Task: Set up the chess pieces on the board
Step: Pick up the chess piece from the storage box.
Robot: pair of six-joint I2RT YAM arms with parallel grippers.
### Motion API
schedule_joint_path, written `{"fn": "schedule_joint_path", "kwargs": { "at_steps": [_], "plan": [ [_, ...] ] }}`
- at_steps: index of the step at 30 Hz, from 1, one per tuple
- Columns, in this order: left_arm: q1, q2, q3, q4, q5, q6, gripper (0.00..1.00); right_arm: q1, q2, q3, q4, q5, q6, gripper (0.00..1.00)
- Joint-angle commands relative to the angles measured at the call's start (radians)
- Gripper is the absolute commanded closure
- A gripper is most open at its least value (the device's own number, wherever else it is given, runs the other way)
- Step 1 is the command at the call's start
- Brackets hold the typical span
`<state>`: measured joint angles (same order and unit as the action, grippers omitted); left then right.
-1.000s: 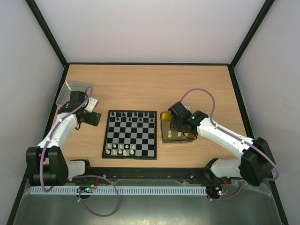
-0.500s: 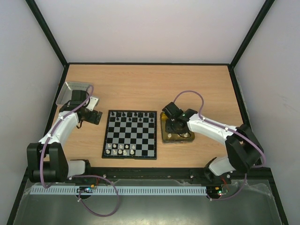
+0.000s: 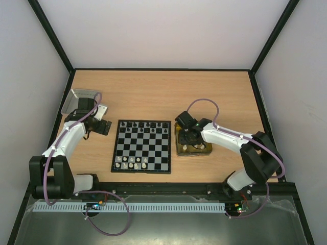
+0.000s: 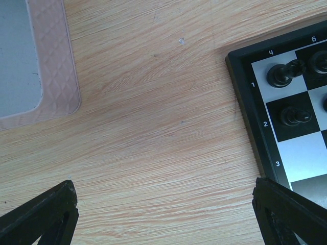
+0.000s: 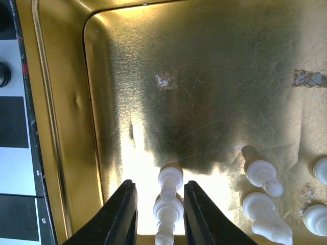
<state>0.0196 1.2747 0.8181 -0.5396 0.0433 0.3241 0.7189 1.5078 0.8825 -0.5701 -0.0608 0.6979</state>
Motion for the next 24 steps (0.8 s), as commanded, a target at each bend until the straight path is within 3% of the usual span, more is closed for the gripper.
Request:
{"fn": "schedule_joint_path", "kwargs": {
  "at_steps": [1, 8, 24],
  "plan": [
    [-0.004, -0.025, 0.013, -0.006, -0.005, -0.008, 0.07, -0.007, 0.004, -0.013, 0.017, 0.006, 0.006, 0.76],
    [-0.004, -0.027, 0.013, -0.006, -0.005, -0.005, 0.06, -0.012, 0.015, -0.024, 0.021, 0.004, 0.009, 0.81],
    [-0.004, -0.02, 0.018, 0.0, -0.005, 0.0, 0.07, -0.015, 0.016, -0.039, 0.024, -0.004, 0.008, 0.81]
  ]
}}
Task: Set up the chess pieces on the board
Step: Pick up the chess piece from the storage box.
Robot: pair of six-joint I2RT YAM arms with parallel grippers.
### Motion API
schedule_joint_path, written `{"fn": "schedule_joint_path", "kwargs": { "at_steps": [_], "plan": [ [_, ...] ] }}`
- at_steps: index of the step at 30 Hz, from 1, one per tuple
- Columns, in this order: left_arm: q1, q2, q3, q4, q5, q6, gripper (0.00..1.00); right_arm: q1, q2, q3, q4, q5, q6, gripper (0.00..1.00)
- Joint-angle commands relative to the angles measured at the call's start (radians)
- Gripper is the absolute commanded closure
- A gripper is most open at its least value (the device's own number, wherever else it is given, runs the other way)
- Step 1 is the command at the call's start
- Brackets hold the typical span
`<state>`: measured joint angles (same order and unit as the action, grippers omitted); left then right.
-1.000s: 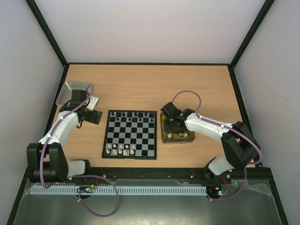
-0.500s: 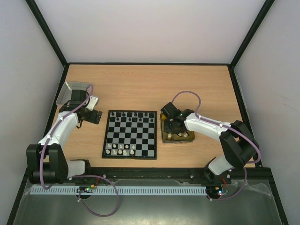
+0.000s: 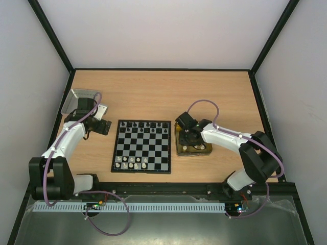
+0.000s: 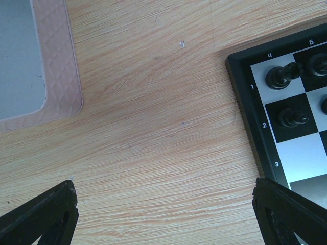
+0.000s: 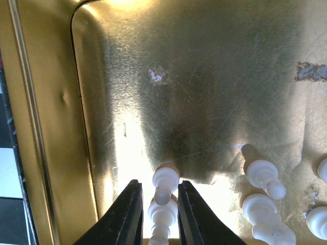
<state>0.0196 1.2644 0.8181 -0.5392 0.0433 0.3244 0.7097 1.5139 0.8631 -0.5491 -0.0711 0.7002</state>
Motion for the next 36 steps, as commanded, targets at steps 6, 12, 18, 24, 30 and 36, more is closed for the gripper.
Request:
{"fn": "schedule_joint_path", "kwargs": {
  "at_steps": [6, 12, 18, 24, 30, 36],
  "plan": [
    [-0.004, -0.006, 0.02, 0.001, -0.002, -0.001, 0.06, -0.006, 0.011, -0.034, 0.014, -0.005, 0.008, 0.81],
    [-0.007, -0.006, 0.021, 0.002, 0.013, -0.008, 0.07, -0.007, 0.025, -0.041, 0.03, -0.01, 0.009, 0.88],
    [-0.009, -0.009, 0.021, 0.0, 0.016, -0.014, 0.06, -0.008, 0.027, -0.016, 0.026, 0.011, 0.007, 0.91],
    [-0.016, -0.01, 0.021, -0.001, 0.017, -0.019, 0.06, -0.007, 0.018, 0.011, 0.0, 0.034, 0.003, 0.92],
    [-0.024, -0.01, 0.02, 0.001, 0.017, -0.026, 0.07, -0.011, 0.002, 0.048, -0.047, 0.068, -0.012, 0.91],
    [-0.029, -0.01, 0.02, 0.003, 0.015, -0.03, 0.07, -0.012, -0.011, 0.079, -0.099, 0.11, -0.023, 0.92]
  ]
}}
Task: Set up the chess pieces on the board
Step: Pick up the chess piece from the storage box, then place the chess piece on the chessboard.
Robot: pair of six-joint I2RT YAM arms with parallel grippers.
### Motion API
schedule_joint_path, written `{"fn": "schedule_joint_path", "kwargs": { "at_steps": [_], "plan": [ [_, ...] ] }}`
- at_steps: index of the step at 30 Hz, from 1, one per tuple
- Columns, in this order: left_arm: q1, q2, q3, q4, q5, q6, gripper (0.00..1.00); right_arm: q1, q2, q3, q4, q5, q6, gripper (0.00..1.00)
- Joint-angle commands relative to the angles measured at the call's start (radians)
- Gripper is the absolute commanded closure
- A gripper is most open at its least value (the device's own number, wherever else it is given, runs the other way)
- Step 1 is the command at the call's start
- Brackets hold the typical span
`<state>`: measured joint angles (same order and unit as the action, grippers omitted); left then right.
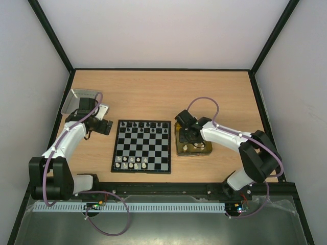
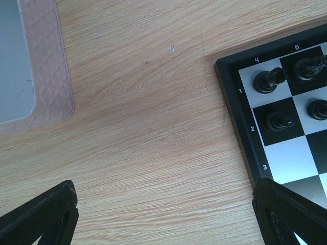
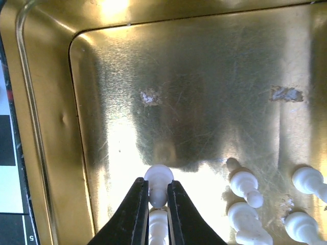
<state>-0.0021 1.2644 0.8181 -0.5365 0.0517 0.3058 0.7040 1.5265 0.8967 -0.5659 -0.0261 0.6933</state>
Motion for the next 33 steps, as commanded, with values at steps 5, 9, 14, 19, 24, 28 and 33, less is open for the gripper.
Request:
{"fn": "schedule_joint_path", "kwargs": {
  "at_steps": [5, 9, 14, 19, 24, 28, 33],
  "plan": [
    [-0.007, -0.014, 0.02, 0.001, 0.004, -0.011, 0.06, -0.003, -0.061, 0.087, -0.128, 0.056, -0.019, 0.95],
    [-0.007, -0.012, 0.018, 0.005, 0.005, -0.013, 0.06, 0.025, -0.075, 0.131, -0.161, 0.05, -0.006, 0.95],
    [-0.007, -0.014, 0.016, 0.007, -0.002, -0.011, 0.07, 0.113, -0.049, 0.189, -0.188, 0.055, 0.032, 0.95],
    [-0.007, -0.016, 0.019, 0.007, -0.01, -0.01, 0.06, 0.235, 0.001, 0.24, -0.184, 0.043, 0.084, 0.95],
    [-0.007, -0.019, 0.02, 0.007, -0.015, -0.011, 0.07, 0.34, 0.044, 0.252, -0.166, 0.031, 0.133, 0.95],
    [-0.007, -0.017, 0.021, 0.01, -0.019, -0.015, 0.06, 0.424, 0.09, 0.26, -0.147, 0.014, 0.165, 0.95],
    [-0.007, -0.016, 0.019, 0.012, -0.012, -0.02, 0.06, 0.463, 0.144, 0.262, -0.11, -0.013, 0.172, 0.95]
  ]
}}
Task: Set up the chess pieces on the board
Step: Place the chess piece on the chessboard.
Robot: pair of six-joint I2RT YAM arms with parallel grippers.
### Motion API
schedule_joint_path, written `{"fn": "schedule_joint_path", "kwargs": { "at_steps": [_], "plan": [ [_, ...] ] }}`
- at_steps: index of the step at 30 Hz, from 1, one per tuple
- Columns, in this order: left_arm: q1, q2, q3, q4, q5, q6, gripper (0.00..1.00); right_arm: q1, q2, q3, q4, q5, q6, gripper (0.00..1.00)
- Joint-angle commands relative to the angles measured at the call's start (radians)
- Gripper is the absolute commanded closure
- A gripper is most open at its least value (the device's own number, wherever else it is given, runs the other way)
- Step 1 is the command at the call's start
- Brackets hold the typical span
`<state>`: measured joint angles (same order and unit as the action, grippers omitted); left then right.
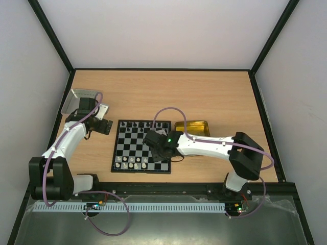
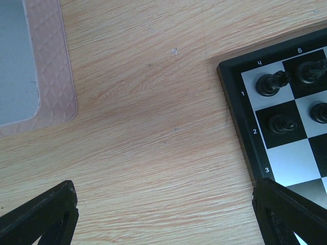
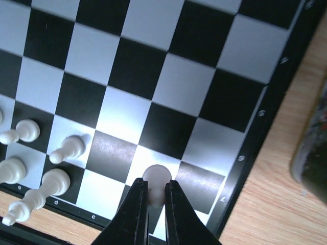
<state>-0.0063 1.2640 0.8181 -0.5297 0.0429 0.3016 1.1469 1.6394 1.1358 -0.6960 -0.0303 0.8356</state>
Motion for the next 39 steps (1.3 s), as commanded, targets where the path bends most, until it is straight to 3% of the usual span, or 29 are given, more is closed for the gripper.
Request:
{"fn": "schedule_joint_path", "kwargs": {
  "at_steps": [1, 39],
  "plan": [
    [-0.003, -0.016, 0.019, 0.005, -0.004, -0.016, 0.07, 0.02, 0.038, 0.026, 0.027, -0.014, 0.028, 0.95],
    [-0.002, -0.037, 0.004, 0.001, -0.012, -0.012, 0.06, 0.062, 0.146, 0.067, 0.09, -0.081, 0.026, 0.93]
  ]
}}
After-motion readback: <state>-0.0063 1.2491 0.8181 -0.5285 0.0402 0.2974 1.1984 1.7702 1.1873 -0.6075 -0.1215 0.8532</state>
